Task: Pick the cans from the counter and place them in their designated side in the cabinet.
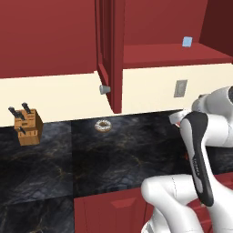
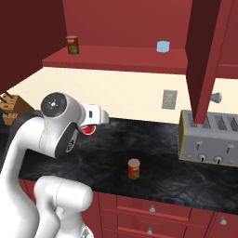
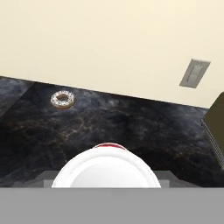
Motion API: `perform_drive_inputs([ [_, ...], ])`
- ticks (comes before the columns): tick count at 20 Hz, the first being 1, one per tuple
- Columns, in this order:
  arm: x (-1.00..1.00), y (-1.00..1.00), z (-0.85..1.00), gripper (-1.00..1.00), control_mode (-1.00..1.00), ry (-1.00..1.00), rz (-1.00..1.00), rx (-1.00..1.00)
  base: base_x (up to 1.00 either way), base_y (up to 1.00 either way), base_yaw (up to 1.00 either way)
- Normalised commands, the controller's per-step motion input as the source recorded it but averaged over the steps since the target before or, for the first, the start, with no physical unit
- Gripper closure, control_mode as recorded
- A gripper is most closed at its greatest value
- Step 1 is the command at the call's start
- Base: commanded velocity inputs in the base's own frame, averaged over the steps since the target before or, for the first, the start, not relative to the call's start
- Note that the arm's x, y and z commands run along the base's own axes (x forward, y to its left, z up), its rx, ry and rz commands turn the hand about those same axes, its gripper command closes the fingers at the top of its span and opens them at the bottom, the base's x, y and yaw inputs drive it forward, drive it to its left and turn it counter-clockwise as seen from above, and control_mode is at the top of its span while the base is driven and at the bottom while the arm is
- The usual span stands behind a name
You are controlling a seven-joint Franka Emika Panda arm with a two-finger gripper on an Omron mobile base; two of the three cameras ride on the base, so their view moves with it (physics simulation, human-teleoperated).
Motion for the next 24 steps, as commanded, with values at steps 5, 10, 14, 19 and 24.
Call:
perform_drive_inputs([
  [5,-0.22,0.03,0.29,1.0,-1.0,-0.09,0.01,-0.01,0.0,0.0,0.0],
  [10,-0.23,0.1,0.37,1.0,-1.0,0.0,0.02,0.0,0.0,0.0,0.0],
  [14,-0.21,0.1,0.32,1.0,-1.0,0.0,0.02,-0.02,0.0,0.0,0.0],
  [19,-0.17,0.03,0.26,1.0,-1.0,0.0,0.03,-0.02,0.0,0.0,0.0],
  [24,-0.09,0.03,0.3,1.0,-1.0,-0.03,0.03,-0.02,0.0,0.0,0.0],
])
